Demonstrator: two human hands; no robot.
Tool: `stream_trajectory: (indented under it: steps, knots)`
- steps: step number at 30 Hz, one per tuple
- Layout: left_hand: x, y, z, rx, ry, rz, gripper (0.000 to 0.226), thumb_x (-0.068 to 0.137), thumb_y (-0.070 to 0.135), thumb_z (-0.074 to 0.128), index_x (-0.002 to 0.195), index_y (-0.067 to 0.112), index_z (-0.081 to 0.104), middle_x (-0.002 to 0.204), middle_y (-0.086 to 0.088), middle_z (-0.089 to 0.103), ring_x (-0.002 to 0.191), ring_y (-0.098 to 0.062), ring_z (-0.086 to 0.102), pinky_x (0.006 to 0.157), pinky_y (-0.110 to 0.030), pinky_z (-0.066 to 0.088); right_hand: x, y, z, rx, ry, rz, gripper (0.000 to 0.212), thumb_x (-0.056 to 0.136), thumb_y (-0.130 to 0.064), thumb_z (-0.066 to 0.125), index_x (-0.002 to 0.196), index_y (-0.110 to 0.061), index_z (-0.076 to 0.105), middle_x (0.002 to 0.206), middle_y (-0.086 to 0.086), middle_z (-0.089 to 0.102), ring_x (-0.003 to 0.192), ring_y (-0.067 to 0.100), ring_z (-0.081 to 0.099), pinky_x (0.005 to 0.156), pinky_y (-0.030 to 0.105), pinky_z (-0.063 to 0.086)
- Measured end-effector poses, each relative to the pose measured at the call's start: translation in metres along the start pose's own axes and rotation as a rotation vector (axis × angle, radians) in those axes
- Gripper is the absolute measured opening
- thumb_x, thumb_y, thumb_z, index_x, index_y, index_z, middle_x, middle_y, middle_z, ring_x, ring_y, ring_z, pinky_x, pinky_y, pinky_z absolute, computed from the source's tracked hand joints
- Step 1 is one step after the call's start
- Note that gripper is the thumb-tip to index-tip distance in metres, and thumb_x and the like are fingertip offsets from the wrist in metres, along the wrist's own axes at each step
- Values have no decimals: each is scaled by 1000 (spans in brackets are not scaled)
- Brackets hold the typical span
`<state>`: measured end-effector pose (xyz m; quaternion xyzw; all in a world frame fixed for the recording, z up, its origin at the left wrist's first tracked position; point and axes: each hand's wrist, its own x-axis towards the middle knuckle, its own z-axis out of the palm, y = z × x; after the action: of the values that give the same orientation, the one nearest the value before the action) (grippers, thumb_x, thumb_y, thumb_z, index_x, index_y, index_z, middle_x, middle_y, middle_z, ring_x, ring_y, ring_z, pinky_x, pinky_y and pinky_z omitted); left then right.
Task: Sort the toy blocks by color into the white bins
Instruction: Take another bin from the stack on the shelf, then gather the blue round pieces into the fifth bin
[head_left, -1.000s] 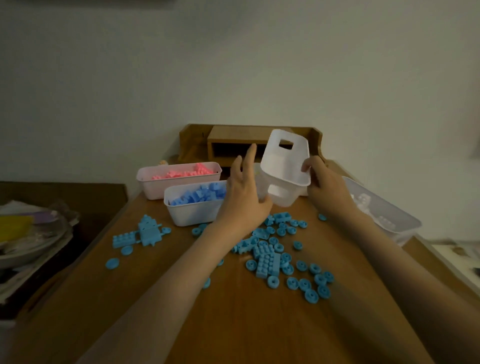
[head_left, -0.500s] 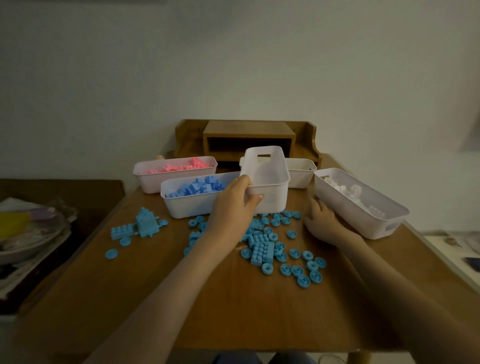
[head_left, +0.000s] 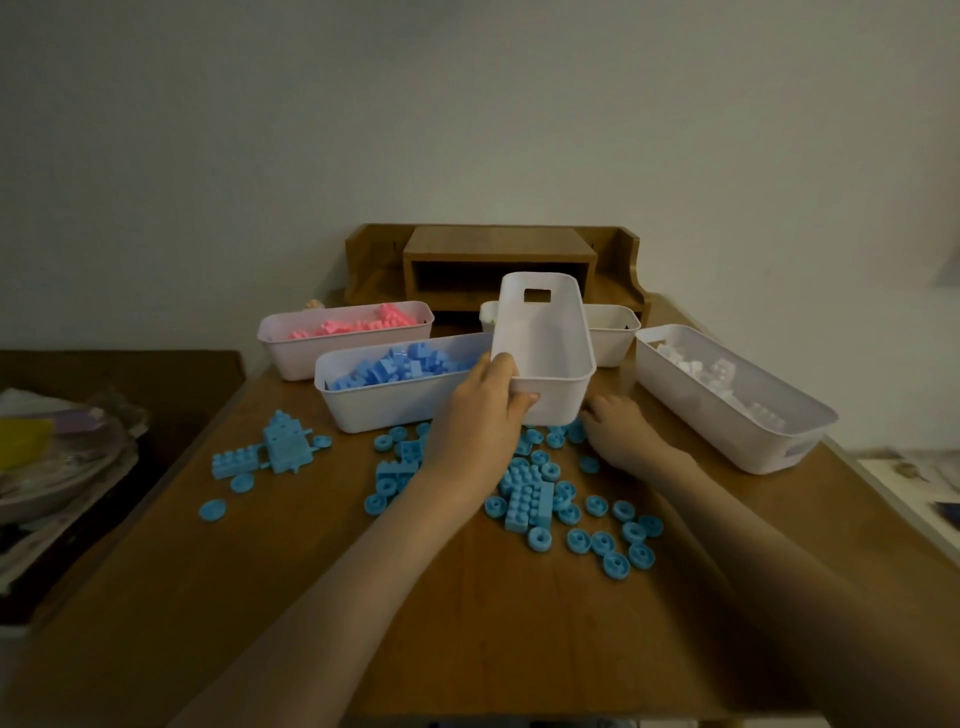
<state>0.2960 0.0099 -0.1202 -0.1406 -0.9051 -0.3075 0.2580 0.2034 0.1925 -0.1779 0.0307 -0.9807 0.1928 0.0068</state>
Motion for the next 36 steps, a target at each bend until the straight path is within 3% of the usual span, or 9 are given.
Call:
stream_trajectory:
  steps: [7,12,15,20,24,27,31,33,36]
  knots:
    - [2,6,-1,56,34,-61,21,95,33,50,90,18,37,99,-1,54,85,-18,53,61,-29,39,-54,-33,2,297,-107,-409,64,91,4,39,148,-24,24,154,-7,17,141,9,14,106,13,10]
    - [1,21,3,78,40,-18,22,95,35,50,88,18,38,100,-3,57,86,-23,56,60,-32,40,-74,-10,-33,432,286,-205,32,99,-12,38,127,-14,53,133,2,48,123,15,44,100,24,33]
    - [-1,41,14,96,5,32,21,96,35,49,89,17,39,98,-4,57,85,-21,57,58,-29,38,-90,-5,-55,733,464,-200,28,101,-32,35,109,-18,57,104,-6,58,95,-3,53,78,14,41]
    - [-6,74,47,72,-126,88,26,96,35,49,109,12,48,110,-8,61,95,-25,61,73,-37,54,-99,6,-65,445,504,-227,38,94,-45,38,118,-20,53,117,-3,52,106,12,46,81,23,40]
    - [-12,68,58,-50,-485,41,60,93,32,55,140,15,22,138,-14,44,116,-30,52,85,-39,50,-99,23,-60,185,369,-28,28,94,-32,46,113,-16,59,130,5,48,121,23,39,98,37,35]
    - [-23,50,48,4,-575,88,87,88,45,59,148,28,-2,150,-10,29,128,-27,41,96,-38,41,-102,32,-52,-13,381,-2,35,96,-35,41,123,-17,55,144,5,39,134,26,28,107,39,23]
    - [-39,10,27,303,-609,133,94,81,73,43,146,35,-12,158,5,-4,145,-20,-1,116,-52,-1,-123,7,-46,-10,535,-250,47,88,-40,37,129,-20,49,143,1,38,131,20,24,106,38,22]
    - [-46,-10,20,452,-635,130,90,82,77,33,148,33,-9,158,3,-8,145,-21,-6,115,-53,-6,-133,-8,-38,-6,399,-389,47,89,-41,39,133,-24,42,142,-3,35,128,14,22,107,36,21]
    - [-50,-29,15,501,-580,71,75,88,70,28,149,31,10,155,-3,13,141,-26,10,114,-50,13,-137,-23,-13,-111,109,-457,56,93,-47,41,144,-31,24,149,-6,26,136,13,19,111,34,17]
